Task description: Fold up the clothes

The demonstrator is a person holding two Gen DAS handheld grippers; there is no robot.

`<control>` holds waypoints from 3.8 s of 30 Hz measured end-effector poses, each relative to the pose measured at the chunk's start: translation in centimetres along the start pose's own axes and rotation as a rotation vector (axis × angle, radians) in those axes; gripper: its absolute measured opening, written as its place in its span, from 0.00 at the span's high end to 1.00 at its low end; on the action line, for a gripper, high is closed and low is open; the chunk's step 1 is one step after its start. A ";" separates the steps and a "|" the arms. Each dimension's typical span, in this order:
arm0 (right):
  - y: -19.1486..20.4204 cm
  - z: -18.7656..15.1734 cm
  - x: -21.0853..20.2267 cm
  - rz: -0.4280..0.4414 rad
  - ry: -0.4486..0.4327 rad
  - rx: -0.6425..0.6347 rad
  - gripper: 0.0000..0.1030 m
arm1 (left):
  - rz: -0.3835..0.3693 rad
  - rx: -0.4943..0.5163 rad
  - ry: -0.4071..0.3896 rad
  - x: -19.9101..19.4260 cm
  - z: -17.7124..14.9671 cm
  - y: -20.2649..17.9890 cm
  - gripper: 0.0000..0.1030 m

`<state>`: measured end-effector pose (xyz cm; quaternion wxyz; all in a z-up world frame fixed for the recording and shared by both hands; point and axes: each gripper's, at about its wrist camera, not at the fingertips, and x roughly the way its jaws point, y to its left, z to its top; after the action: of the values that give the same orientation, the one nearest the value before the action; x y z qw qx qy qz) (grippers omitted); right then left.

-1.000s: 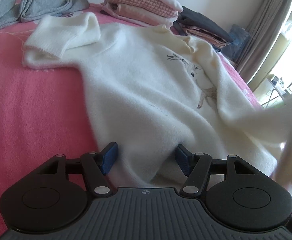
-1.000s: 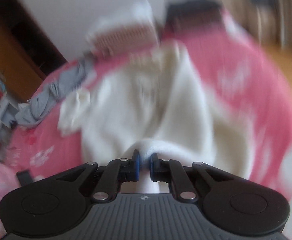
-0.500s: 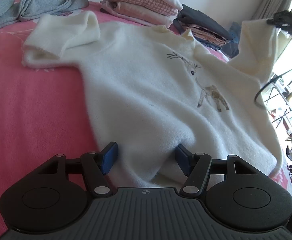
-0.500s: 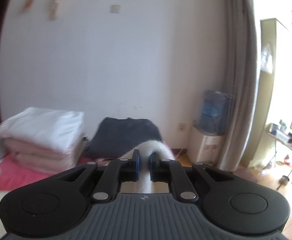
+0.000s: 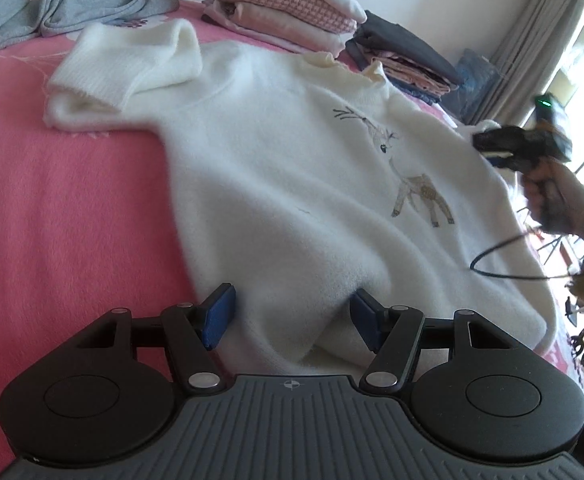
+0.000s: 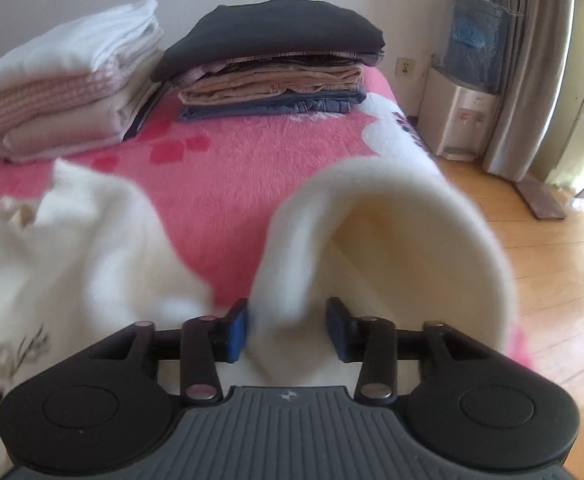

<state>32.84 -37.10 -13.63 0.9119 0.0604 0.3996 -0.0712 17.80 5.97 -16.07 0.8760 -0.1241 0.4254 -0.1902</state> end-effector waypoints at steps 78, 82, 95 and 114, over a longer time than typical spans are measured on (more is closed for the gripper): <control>24.0 -15.4 -2.6 1.072 0.778 0.632 0.85 | -0.198 -0.234 0.014 -2.7 -3.3 6.6 0.68; 23.5 -14.9 -3.9 1.059 0.754 0.606 0.62 | -0.199 -0.270 0.041 -2.8 -3.5 7.4 0.72; 17.2 -15.8 -11.2 0.856 0.650 0.594 0.54 | -0.137 -0.195 0.080 -2.9 -3.6 5.8 0.69; 13.0 -17.5 -11.6 0.817 0.610 0.641 0.54 | -0.002 -0.066 0.117 -1.5 -2.7 2.2 0.57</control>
<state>14.77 -20.41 -16.18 0.6460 0.4986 0.5464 0.1885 15.30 8.44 -17.55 0.8450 -0.1418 0.4817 -0.1838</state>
